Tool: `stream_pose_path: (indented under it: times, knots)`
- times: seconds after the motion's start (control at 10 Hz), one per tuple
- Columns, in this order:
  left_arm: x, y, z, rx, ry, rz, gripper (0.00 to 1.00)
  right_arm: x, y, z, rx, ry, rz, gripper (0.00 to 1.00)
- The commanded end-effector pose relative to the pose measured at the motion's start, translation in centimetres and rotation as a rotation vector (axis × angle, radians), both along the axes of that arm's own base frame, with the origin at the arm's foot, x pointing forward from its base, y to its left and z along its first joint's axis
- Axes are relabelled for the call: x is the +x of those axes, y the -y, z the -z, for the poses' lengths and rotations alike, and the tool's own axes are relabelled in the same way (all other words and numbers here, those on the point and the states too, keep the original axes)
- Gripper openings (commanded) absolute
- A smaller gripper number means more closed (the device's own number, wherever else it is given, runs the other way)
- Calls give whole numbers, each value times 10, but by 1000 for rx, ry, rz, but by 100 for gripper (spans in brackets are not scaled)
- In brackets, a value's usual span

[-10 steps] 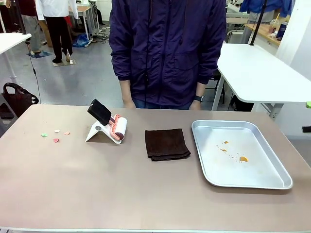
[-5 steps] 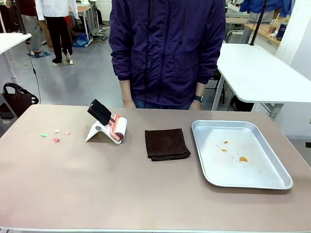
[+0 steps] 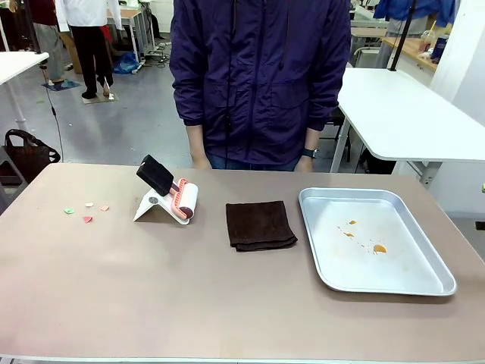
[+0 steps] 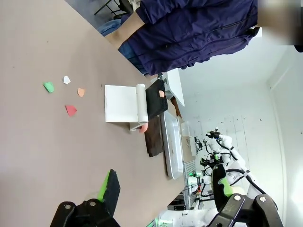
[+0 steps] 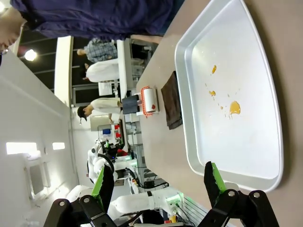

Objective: Clean the surface of the table.
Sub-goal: Hold the Lint Roller with your left hand and the towel with your right hand.

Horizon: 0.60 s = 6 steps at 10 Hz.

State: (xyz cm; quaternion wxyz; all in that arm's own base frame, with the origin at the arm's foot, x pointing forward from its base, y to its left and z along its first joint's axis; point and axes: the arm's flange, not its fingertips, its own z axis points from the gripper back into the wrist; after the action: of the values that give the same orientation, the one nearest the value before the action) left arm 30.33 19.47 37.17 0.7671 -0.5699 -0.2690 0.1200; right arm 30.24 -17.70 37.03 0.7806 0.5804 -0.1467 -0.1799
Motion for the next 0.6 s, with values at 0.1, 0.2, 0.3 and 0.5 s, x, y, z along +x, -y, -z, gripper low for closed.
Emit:
stream_pose_path:
  times: [0.1, 0.2, 0.3, 0.5]
  knots:
    - [-1, -1, -2, 3, 20, 9, 100, -1, 1, -4, 8, 21, 1, 100]
    - [0, 0, 0, 1, 0, 1, 100, 0, 0, 0, 0, 0, 1, 100]
    - [2, 3, -8, 42, 4, 12, 100, 0, -10, -8, -90, 6, 34, 100]
    - [22, 17, -37, 143, -18, 18, 100, 9, -51, -38, -336, 58, 37, 100]
